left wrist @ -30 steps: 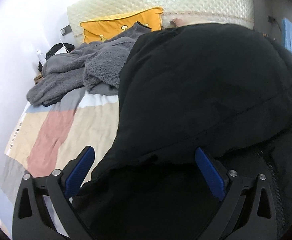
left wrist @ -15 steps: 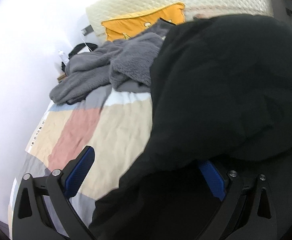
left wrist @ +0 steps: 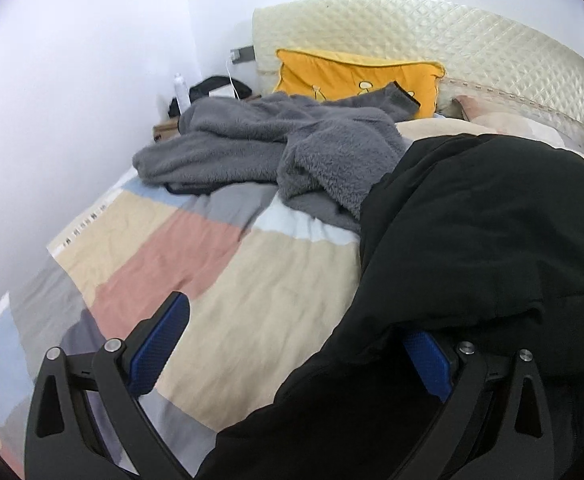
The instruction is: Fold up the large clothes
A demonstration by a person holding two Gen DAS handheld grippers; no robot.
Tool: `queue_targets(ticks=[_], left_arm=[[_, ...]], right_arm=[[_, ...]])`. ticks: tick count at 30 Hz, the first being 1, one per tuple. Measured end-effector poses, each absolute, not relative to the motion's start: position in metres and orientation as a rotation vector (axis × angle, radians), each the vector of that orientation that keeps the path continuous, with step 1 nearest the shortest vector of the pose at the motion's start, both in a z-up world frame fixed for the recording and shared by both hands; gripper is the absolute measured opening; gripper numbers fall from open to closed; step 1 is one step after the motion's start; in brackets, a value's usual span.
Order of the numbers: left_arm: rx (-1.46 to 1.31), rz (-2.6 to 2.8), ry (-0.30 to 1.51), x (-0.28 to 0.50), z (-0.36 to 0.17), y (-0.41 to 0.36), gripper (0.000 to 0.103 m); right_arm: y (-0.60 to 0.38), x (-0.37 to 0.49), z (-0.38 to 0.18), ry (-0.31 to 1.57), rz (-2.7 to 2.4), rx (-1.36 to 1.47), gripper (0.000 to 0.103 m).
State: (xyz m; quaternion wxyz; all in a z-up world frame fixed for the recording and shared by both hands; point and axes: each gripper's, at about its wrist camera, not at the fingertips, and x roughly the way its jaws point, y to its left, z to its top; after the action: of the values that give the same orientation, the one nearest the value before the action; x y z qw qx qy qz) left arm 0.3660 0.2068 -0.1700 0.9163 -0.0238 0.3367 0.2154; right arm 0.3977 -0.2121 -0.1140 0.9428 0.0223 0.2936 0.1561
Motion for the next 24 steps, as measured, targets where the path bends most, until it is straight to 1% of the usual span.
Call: queue_targets(ticks=[8, 15, 20, 24], left_arm=[[-0.061, 0.405, 0.705, 0.364, -0.173, 0.203, 0.101], [-0.064, 0.399, 0.748, 0.371, -0.182, 0.206, 0.101], [-0.072, 0.39, 0.79, 0.378, -0.194, 0.206, 0.101], [-0.075, 0.383, 0.79, 0.377, -0.195, 0.205, 0.101]], right_arm=[[-0.212, 0.411, -0.155, 0.654, 0.237, 0.005, 0.012], [-0.205, 0.42, -0.182, 0.69, 0.208, -0.046, 0.017], [-0.209, 0.424, -0.195, 0.705, 0.199, -0.037, 0.018], [-0.209, 0.423, -0.195, 0.704, 0.193, -0.023, 0.019]])
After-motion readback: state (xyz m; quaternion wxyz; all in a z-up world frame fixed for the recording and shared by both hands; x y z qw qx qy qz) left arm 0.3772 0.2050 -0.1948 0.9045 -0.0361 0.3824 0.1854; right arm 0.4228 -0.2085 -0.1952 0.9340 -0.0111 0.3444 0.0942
